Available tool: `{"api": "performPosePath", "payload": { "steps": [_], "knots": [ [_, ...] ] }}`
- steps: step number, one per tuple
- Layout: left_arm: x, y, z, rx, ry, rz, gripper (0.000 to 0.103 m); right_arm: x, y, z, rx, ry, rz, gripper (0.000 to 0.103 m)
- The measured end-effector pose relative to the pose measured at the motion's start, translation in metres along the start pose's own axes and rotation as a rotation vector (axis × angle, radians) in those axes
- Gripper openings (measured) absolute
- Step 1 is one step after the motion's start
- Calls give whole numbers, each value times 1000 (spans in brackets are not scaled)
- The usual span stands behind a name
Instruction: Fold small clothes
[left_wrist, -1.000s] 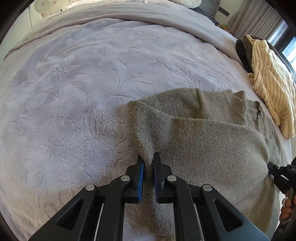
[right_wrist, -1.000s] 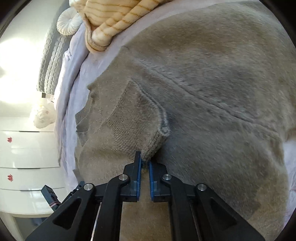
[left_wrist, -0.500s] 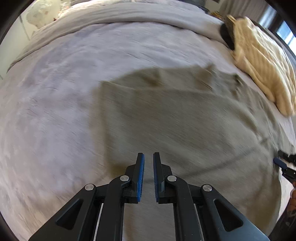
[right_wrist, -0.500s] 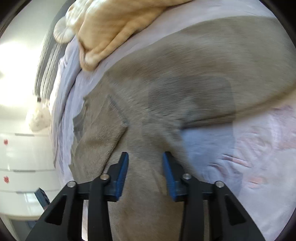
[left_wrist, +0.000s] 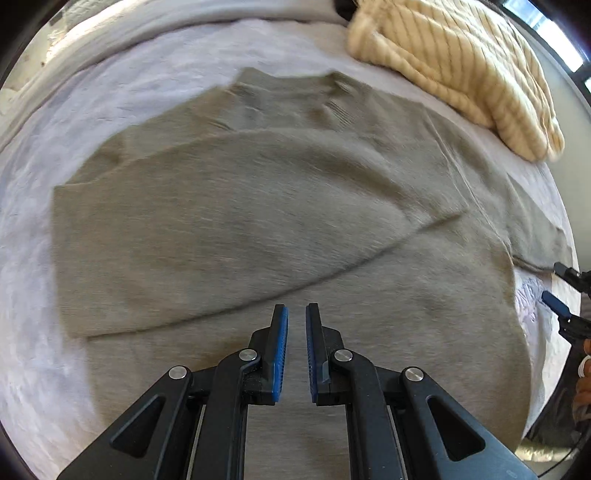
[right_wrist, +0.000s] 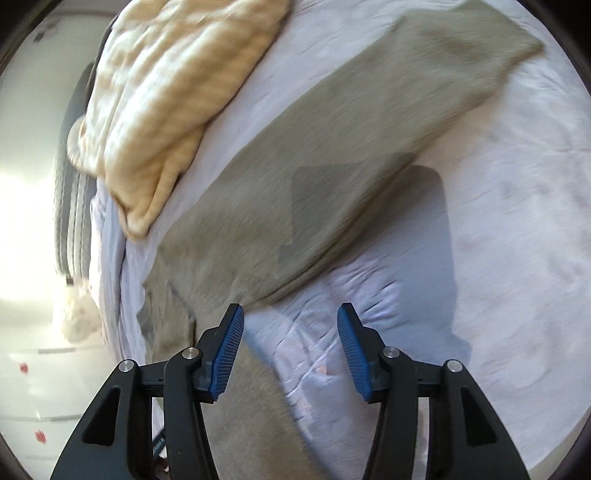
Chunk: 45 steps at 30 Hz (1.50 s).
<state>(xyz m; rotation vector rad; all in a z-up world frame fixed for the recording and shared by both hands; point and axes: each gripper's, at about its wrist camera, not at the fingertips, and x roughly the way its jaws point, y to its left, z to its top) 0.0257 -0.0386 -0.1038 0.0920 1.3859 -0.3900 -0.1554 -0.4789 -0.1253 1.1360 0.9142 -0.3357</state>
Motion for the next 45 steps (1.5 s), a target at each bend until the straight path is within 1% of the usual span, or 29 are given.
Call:
{"api": "performPosePath", "payload": {
  "steps": [2, 3, 4, 5, 6, 7, 8, 14, 18, 23, 26, 28, 32, 33, 35, 36, 37, 38, 40, 41, 42, 45],
  "knots": [
    [6, -11, 1, 11, 27, 3, 11, -6, -11, 8, 30, -15, 6, 59],
    [8, -16, 1, 16, 37, 7, 11, -10, -17, 12, 48, -21, 12, 63],
    [10, -22, 1, 22, 48, 10, 35, -11, -22, 15, 61, -28, 15, 65],
    [12, -25, 2, 22, 55, 13, 71, -14, -26, 19, 73, -36, 18, 65],
    [12, -28, 2, 11, 49, 35, 100, -16, -32, 22, 85, -44, 19, 65],
    [10, -31, 2, 5, 31, 47, 102, -18, -37, 26, 98, -50, 20, 65],
    [10, -35, 3, 11, 31, 44, 102, -20, -42, 30, 111, -58, 26, 65],
    [19, -58, 8, 38, 58, 59, 102, -32, -72, 49, 202, -102, 63, 65],
    [27, -77, 16, 48, 78, 70, 102, -37, -82, 60, 249, -141, 86, 65],
    [41, -103, 25, 69, 113, 76, 102, -43, -102, 81, 336, -191, 152, 65],
    [47, -113, 23, 62, 121, 72, 102, -43, -110, 94, 393, -214, 201, 65],
    [49, -119, 22, 56, 120, 67, 102, -43, -118, 101, 455, -232, 251, 65],
    [51, -136, 20, 48, 102, 61, 102, -39, -134, 104, 634, -272, 386, 65],
    [47, -135, 17, 47, 97, 54, 102, -37, -136, 104, 662, -274, 412, 65],
    [43, -138, 20, 47, 80, 42, 102, -35, -137, 106, 677, -268, 440, 64],
    [41, -140, 21, 49, 71, 35, 102, -35, -135, 107, 672, -266, 446, 58],
    [40, -142, 21, 49, 64, 28, 102, -35, -134, 108, 663, -262, 453, 47],
    [39, -142, 21, 47, 61, 23, 102, -34, -132, 109, 654, -254, 462, 42],
    [35, -141, 20, 40, 56, 10, 102, -32, -125, 111, 632, -236, 468, 20],
    [36, -142, 21, 40, 63, 18, 102, -32, -120, 112, 613, -227, 472, 15],
    [37, -142, 20, 39, 67, 27, 102, -32, -113, 113, 585, -219, 475, 12],
    [36, -130, 16, 19, 67, 41, 102, -34, -82, 116, 457, -198, 476, 12]
  ]
}}
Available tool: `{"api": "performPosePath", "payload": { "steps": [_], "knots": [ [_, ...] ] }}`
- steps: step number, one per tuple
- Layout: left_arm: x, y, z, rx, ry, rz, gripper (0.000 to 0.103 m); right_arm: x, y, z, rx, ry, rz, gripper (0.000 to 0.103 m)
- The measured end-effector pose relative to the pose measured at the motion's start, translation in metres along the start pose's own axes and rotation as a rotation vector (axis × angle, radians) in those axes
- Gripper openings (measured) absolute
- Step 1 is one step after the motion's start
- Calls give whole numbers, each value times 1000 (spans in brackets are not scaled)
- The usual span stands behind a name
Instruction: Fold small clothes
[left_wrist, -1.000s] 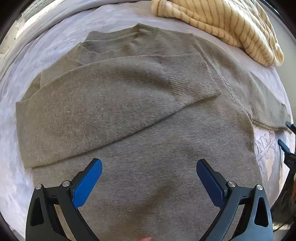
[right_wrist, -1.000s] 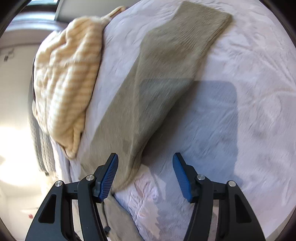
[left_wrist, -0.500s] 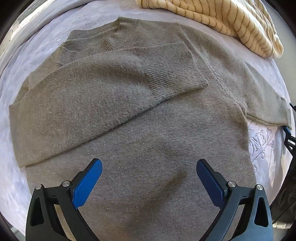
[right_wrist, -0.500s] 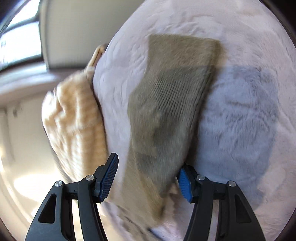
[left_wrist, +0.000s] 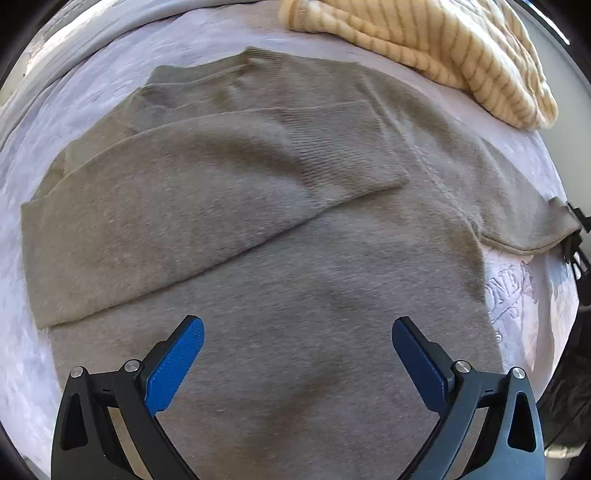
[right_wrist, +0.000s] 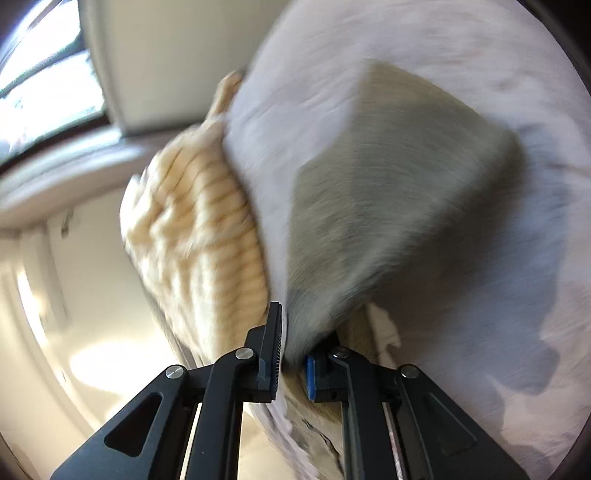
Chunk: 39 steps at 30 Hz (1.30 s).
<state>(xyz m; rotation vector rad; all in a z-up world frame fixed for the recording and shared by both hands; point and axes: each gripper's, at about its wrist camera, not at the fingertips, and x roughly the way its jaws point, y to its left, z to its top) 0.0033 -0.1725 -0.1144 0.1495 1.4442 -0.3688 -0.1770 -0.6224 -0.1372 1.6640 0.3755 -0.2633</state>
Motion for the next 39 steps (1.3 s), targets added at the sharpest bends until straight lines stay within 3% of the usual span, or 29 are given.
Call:
{"api": "performPosePath", "payload": {
  "steps": [6, 10, 15, 20, 23, 26, 28, 33, 36, 37, 39],
  "knots": [
    [0, 31, -7, -75, 10, -16, 102, 44, 73, -47, -298, 139, -1, 12],
    [-3, 62, -19, -147, -23, 23, 102, 87, 122, -105, -552, 261, -32, 12],
    [-14, 98, -29, -221, -77, 49, 102, 156, 167, -219, -930, 463, -95, 12],
    [-24, 134, -39, -283, -117, 75, 102, 219, 146, -345, -1220, 692, -216, 12],
    [-25, 171, -30, -326, -122, 81, 102, 253, 110, -391, -1231, 810, -304, 12],
    [-27, 190, -35, -356, -134, 78, 102, 268, 78, -401, -1162, 843, -418, 13],
    [-30, 200, -36, -368, -143, 69, 102, 269, 70, -397, -1093, 840, -448, 14],
    [-26, 215, -34, -398, -187, -3, 102, 250, 77, -387, -1085, 749, -415, 26],
    [-28, 223, -31, -432, -216, -100, 102, 254, 82, -385, -1011, 786, -364, 40],
    [-27, 225, -28, -441, -229, -120, 102, 252, 77, -383, -963, 804, -341, 50],
    [-21, 226, -18, -456, -258, -161, 102, 252, 62, -382, -833, 830, -294, 57]
  ]
}}
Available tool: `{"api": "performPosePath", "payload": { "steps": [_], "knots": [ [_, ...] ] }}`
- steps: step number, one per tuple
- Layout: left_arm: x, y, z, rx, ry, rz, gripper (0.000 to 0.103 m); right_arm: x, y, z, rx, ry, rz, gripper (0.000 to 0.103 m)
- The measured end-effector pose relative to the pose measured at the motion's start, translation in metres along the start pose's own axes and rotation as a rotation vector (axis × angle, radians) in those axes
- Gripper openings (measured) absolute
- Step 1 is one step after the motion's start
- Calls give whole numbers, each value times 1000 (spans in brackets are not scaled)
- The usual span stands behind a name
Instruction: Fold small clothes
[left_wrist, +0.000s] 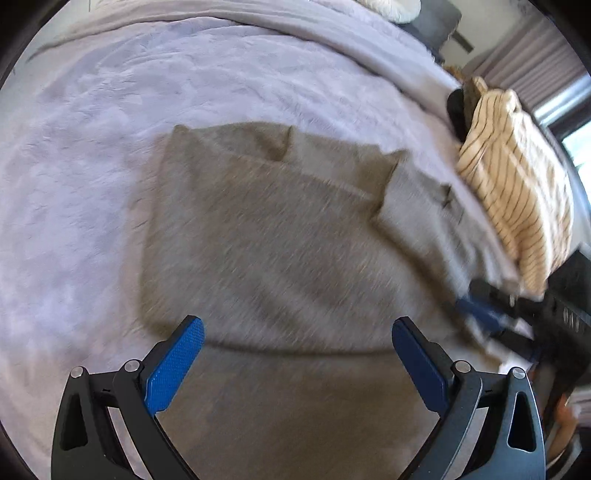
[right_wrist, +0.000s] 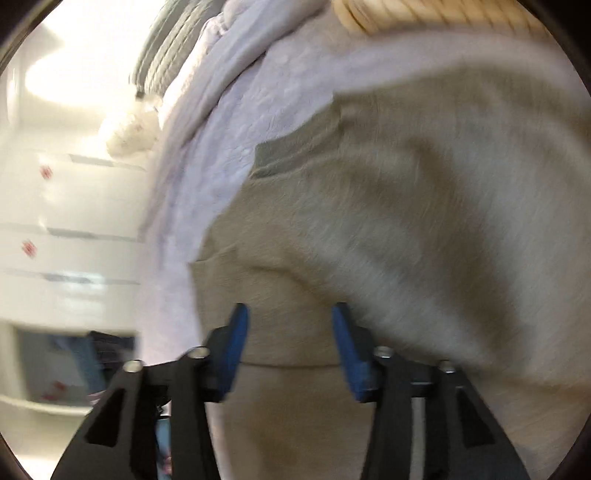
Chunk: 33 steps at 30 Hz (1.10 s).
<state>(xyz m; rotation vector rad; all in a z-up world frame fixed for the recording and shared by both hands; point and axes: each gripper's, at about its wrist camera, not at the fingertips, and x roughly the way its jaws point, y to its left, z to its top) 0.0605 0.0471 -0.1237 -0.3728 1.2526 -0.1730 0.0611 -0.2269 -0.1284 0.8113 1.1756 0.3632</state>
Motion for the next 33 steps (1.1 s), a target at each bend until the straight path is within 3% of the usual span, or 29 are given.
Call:
{"api": "performPosePath", "payload": {
  "steps": [4, 9, 10, 11, 12, 19, 27, 28, 29, 30, 31, 33],
  "knots": [
    [13, -3, 7, -11, -10, -41, 102, 24, -23, -3, 173, -39, 124, 57],
    [17, -1, 10, -30, -9, -80, 102, 36, -43, -3, 393, -176, 229, 57],
    [15, 1, 10, -38, -8, -93, 102, 37, -45, -3, 425, -191, 251, 50],
    [14, 2, 11, -44, -8, -105, 102, 36, -45, -2, 445, -200, 265, 14],
    [12, 2, 13, -48, -10, -118, 102, 36, -43, 0, 438, -197, 276, 9],
    [10, -11, 34, -39, -17, -275, 102, 27, -6, -1, 200, -114, 309, 9],
    [45, -39, 41, -39, 59, -377, 102, 35, -9, -21, 200, -28, 341, 9],
    [45, -41, 41, -39, 51, -377, 92, 34, -9, -22, 192, -25, 334, 9],
    [44, -42, 41, -33, 40, -372, 76, 33, -9, -23, 179, -23, 323, 13],
    [46, -44, 42, -18, 47, -373, 26, 32, -9, -23, 167, -21, 304, 13],
    [50, -44, 44, -15, 77, -391, 13, 34, -8, -23, 162, -18, 276, 15],
    [44, -43, 44, -4, 48, -377, 13, 27, -16, -25, 163, -6, 241, 27]
  ]
}}
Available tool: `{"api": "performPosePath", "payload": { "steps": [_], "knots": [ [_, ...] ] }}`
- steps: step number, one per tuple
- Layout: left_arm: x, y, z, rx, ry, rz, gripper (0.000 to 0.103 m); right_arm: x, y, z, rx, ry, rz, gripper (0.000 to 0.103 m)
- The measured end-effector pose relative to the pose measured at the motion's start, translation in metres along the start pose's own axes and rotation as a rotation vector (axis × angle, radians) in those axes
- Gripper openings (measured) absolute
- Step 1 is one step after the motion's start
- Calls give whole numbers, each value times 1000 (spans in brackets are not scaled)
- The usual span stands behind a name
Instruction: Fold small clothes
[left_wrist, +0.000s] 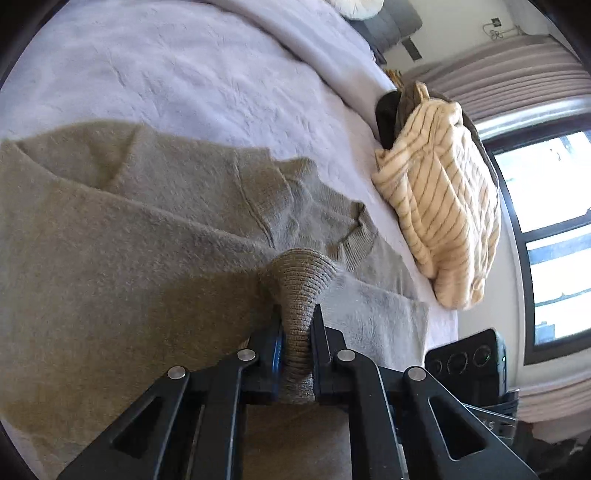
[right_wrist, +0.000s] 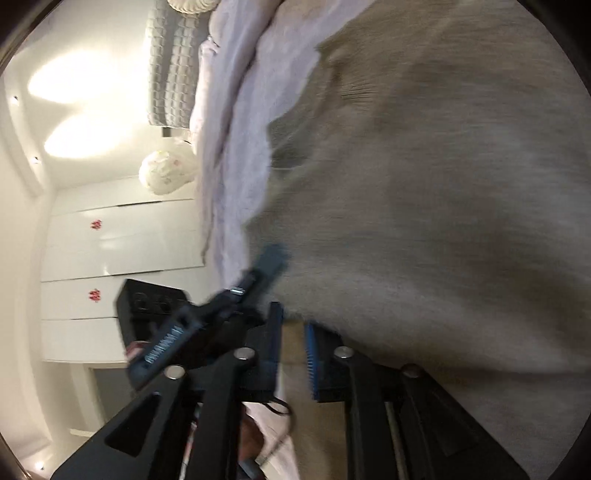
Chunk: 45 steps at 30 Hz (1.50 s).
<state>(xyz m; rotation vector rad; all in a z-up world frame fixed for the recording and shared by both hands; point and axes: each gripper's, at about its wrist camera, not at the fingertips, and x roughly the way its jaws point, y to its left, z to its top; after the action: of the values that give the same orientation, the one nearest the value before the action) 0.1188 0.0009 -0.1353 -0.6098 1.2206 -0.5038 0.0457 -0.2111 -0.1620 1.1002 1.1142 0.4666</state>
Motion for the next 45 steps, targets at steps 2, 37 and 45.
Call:
{"api": "performPosePath", "payload": {
  "steps": [2, 37, 45],
  "knots": [
    [-10, -3, 0, 37, -29, 19, 13, -18, -10, -2, 4, -26, -60, 51],
    [-77, 57, -35, 87, -65, 408, 13, -188, -86, 0, 95, -248, -146, 31],
    [-71, 46, -47, 82, -69, 459, 13, -37, -25, -45, -13, 53, 13, 36]
  ]
}}
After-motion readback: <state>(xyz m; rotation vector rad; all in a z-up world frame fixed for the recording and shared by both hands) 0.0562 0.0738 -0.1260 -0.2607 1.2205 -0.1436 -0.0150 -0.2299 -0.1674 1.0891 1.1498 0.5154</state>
